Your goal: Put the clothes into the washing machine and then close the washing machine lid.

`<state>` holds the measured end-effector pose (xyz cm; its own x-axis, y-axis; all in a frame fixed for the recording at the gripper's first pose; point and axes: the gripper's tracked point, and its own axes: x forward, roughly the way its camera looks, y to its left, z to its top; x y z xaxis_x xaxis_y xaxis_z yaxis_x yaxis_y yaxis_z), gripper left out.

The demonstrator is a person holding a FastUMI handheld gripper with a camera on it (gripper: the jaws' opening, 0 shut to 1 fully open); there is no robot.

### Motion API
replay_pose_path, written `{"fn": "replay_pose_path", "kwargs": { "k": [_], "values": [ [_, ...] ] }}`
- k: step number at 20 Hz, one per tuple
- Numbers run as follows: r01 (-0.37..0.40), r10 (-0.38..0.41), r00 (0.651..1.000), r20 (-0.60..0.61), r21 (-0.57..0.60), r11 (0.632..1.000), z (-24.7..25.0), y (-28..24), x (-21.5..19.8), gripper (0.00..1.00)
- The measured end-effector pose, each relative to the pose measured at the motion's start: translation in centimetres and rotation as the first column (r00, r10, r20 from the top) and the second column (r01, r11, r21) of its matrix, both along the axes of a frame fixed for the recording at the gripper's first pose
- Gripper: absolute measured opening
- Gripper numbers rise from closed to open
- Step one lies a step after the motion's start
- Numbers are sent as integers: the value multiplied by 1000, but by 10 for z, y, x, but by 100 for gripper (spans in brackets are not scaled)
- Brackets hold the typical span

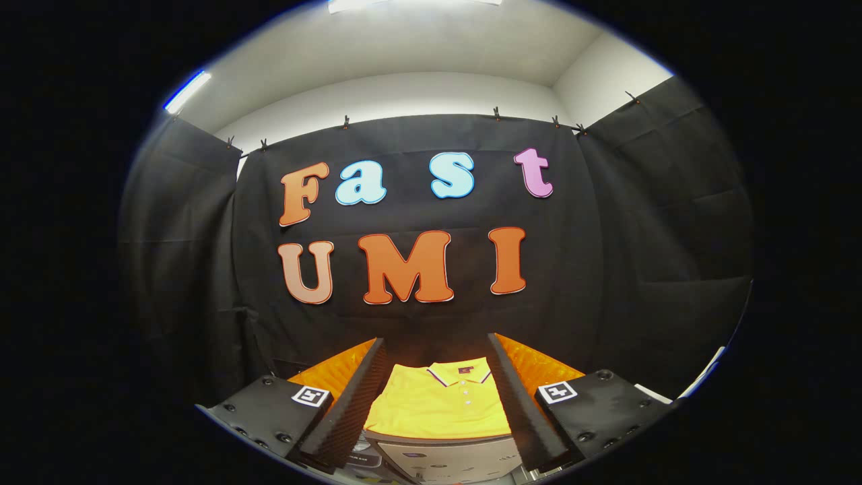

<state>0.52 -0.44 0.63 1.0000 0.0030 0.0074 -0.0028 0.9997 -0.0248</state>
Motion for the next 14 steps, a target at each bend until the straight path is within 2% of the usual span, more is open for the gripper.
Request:
{"fn": "replay_pose_path", "kwargs": {
  "k": [7,11,14],
  "values": [
    [-7,7,1000,-18,-8,1000,-10,-4,26,97],
    [-6,7,998,-65,15,1000,-34,-18,60,97],
    [6,-8,993,-121,-15,1000,-60,-33,92,97]
  ]
}}
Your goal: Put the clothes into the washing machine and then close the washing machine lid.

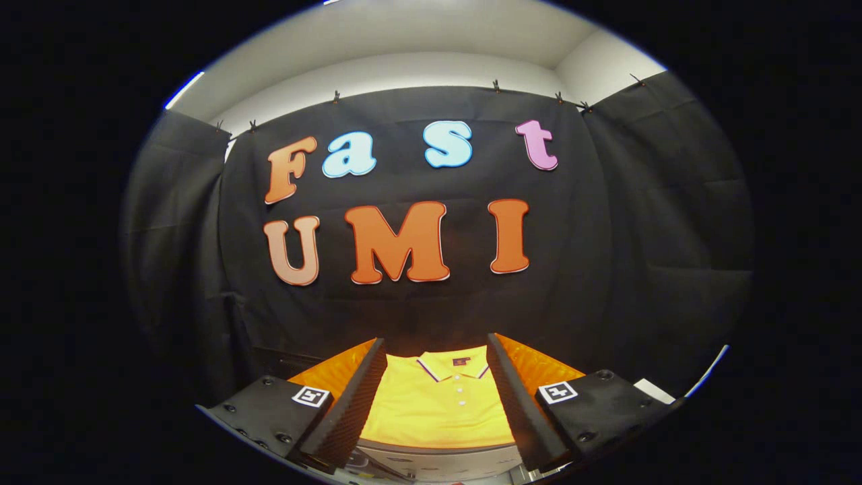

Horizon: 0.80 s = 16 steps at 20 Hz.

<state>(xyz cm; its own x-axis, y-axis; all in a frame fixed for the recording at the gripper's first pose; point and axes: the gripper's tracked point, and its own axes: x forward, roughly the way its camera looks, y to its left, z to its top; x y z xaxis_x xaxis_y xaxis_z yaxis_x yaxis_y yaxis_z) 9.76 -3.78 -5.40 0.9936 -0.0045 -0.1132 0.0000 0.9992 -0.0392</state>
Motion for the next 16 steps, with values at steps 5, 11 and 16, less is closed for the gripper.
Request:
{"fn": "replay_pose_path", "kwargs": {
  "k": [5,11,16],
  "values": [
    [14,-13,996,-87,8,1000,-42,-21,56,97],
    [33,-28,968,-249,14,999,-117,-44,116,97],
    [50,-34,918,-395,29,998,-178,-52,147,97]
  ]
}}
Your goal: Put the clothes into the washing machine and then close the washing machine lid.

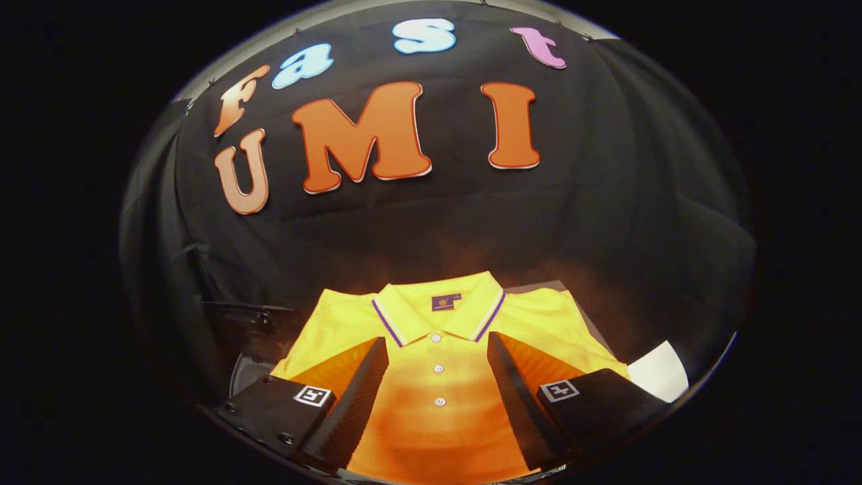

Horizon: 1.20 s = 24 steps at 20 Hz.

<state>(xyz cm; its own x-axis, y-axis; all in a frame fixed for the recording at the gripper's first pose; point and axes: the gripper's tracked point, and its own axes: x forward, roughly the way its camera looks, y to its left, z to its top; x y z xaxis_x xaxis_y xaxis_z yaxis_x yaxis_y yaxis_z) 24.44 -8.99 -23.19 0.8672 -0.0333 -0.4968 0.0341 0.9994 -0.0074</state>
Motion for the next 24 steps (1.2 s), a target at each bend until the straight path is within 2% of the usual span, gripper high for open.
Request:
{"fn": "replay_pose_path", "kwargs": {
  "k": [9,12,15,18,22,24],
  "values": [
    [13,-12,989,-145,3,1000,-39,1,14,98],
    [13,-21,981,-191,-41,999,-49,0,11,98],
    [24,-30,986,-162,-36,999,-49,3,15,98],
    [4,-11,985,-171,-41,999,-51,4,14,97],
    [-36,30,985,-169,-30,999,-51,13,13,78],
    [-44,42,987,-154,-12,999,-52,15,14,47]
  ]
}}
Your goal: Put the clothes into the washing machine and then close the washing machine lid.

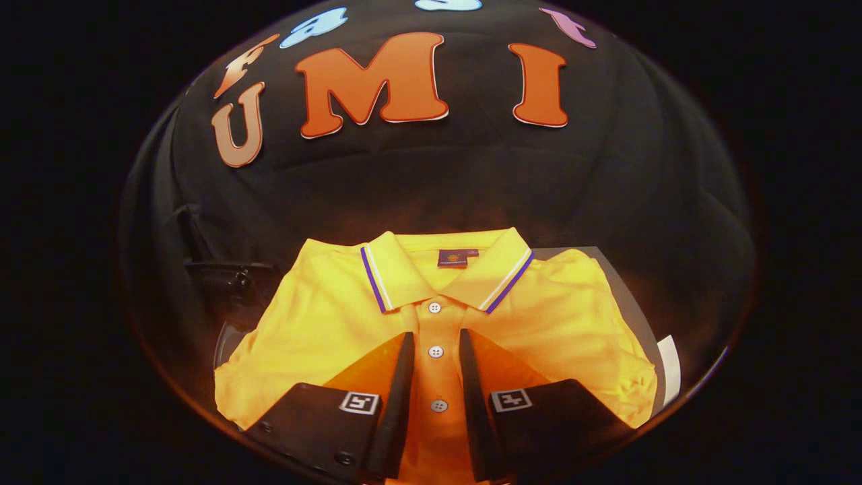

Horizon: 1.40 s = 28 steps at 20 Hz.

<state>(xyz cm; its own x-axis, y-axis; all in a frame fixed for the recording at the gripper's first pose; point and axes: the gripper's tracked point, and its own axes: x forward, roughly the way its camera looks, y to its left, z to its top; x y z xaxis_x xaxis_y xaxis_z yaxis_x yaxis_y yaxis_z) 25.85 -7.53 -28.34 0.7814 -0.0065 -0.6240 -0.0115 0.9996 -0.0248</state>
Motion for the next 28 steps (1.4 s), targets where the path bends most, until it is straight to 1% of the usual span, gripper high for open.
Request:
{"fn": "replay_pose_path", "kwargs": {
  "k": [1,2,3,4,6,9,12,13,17,19,23,28],
  "values": [
    [8,-8,1000,-2,12,1000,0,2,0,34],
    [23,-23,1000,-2,25,999,0,2,1,25],
    [40,-39,999,-21,45,998,-1,4,-2,25],
    [58,-56,998,-34,66,996,-1,5,-1,17],
    [64,-61,997,-44,90,994,1,7,-1,17],
    [54,-51,998,-33,111,992,1,7,-1,17],
    [55,-54,999,-10,109,993,5,7,-1,16],
    [46,-46,999,-8,100,994,3,7,0,9],
    [28,-28,1000,-2,118,993,7,7,-1,9],
    [19,-23,999,26,132,991,12,8,0,9],
    [8,-26,996,81,214,977,33,15,1,9],
    [-23,-21,988,150,289,957,64,24,0,9]
  ]
}}
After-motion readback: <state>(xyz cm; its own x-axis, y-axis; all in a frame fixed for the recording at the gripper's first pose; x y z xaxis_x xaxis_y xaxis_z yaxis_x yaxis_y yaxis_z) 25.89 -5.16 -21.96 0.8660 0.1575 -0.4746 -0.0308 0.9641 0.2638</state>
